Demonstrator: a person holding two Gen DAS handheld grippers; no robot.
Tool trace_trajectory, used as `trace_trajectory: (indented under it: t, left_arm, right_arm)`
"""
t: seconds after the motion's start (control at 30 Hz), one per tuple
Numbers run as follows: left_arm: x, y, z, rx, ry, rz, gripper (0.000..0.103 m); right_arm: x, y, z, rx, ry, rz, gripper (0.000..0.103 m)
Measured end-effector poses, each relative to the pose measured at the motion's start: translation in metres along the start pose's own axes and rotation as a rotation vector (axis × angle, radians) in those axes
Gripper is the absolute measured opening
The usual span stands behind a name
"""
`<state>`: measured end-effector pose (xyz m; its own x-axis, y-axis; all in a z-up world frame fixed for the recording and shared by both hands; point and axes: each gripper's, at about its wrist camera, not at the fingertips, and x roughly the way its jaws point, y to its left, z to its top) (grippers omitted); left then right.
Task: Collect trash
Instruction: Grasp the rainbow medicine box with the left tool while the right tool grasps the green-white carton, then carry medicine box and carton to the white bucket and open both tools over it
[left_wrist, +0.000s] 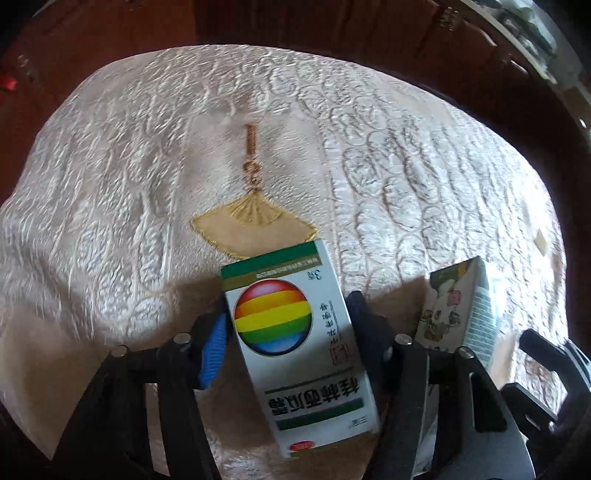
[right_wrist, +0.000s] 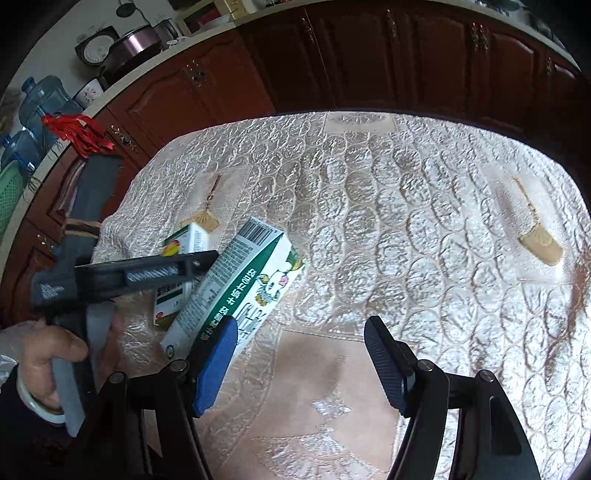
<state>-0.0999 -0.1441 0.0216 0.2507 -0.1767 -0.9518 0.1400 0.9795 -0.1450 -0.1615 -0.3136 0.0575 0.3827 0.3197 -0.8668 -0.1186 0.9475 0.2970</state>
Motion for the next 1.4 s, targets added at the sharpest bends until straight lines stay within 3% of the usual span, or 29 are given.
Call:
trace_trajectory:
  t: [0.33,0.57,0.67,0.83,1.4]
  left_arm:
    - [-0.040,0.034,0.009,0.038,-0.063,0.038,0.053]
    - [-0.046,0.042,0.005,0.041,-0.095,0.031,0.052]
    - [-0.043,0.038,0.004,0.038,-0.087,0.009,0.052]
    - [-0.039,0.033,0.004,0.038,-0.074,-0.025,0.052]
    - [-0.044,-0.048,-0.006,0.163,-0.093,-0.050,0.051]
  right_arm:
    - [0.021,0.024,0.023,0.125,0.035,0.086,0.071]
    - [0.060,0.056,0.027,0.115,0.107,-0.007,0.071]
    - [0.067,0.051,0.024,0.117,0.128,-0.021,0.062]
    - [0.046,0.032,0.022,0.089,0.094,-0.042,0.038]
    - [-0.015,-0.017,0.009,0.069,-0.028,-0.085,0.037]
